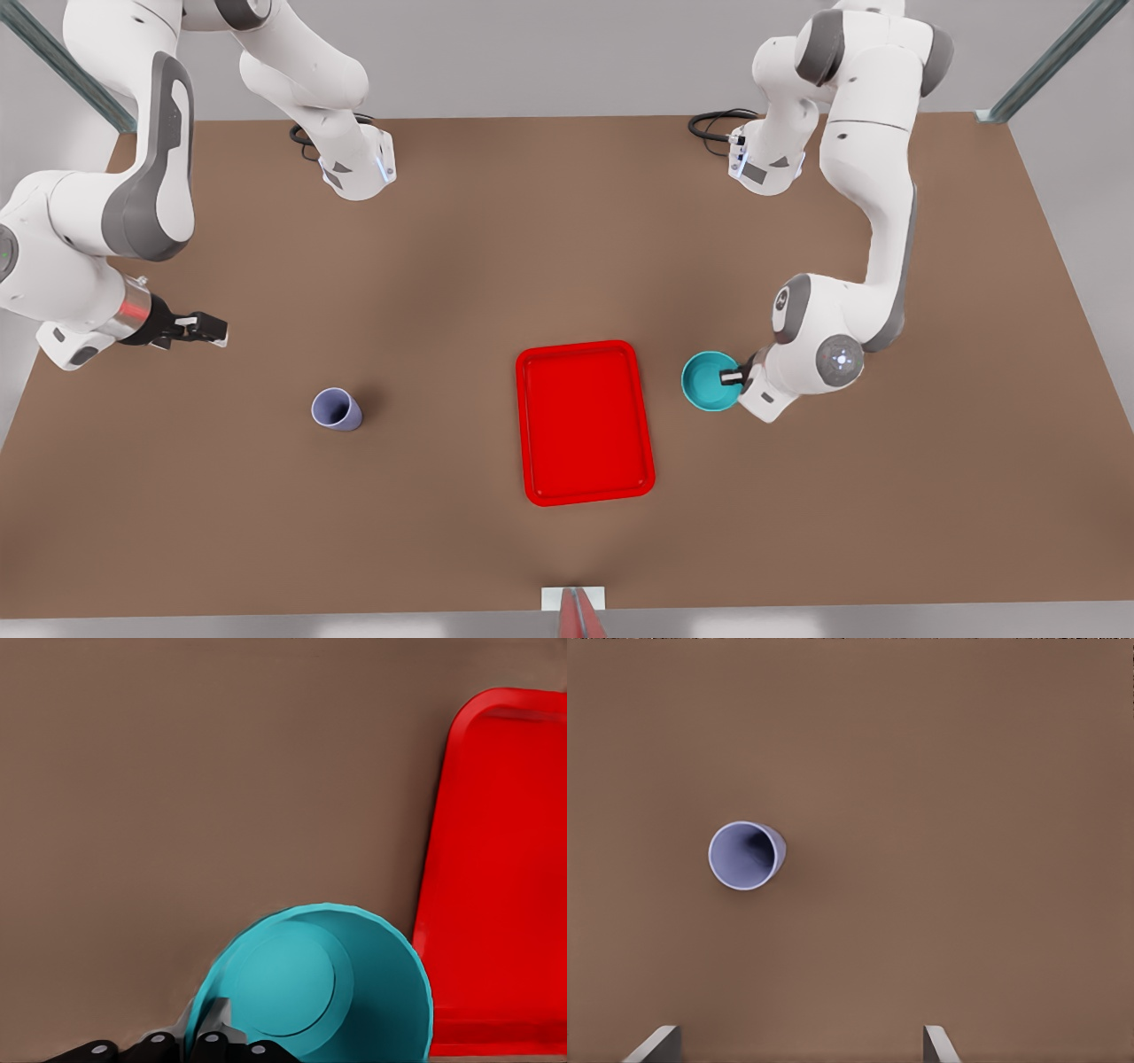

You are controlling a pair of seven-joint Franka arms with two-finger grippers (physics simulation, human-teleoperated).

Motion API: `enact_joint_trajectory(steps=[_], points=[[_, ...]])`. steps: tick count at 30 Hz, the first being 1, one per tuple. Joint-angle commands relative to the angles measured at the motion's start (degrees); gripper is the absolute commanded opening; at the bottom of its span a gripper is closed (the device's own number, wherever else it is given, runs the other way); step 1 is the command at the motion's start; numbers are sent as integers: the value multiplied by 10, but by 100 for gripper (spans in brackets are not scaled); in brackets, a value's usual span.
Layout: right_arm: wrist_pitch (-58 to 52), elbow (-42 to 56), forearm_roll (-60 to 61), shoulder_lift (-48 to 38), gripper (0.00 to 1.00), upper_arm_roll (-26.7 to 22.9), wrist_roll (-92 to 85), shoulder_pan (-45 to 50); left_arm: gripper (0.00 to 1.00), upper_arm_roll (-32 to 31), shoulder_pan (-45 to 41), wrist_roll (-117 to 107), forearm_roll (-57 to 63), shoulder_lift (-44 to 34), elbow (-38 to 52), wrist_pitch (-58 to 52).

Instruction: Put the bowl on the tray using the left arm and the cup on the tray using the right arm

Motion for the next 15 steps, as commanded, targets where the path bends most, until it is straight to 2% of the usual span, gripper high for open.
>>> enact_joint_trajectory(steps=[1,3,8,14,15], points=[[0,0,0,0,100,0,0,0,21,-7,1,-16,-59,8,11,0],[-2,0,0,0,100,0,-1,0,21,-36,-26,-109,-60,50,61,11],[-2,-1,0,0,100,-1,0,-1,21,-36,-85,-183,-90,161,196,67],[-2,-1,1,1,100,-1,2,0,21,-34,-70,-171,-87,206,199,133],[0,-1,1,1,100,-1,2,-1,39,-34,-70,-171,-87,208,199,133]])
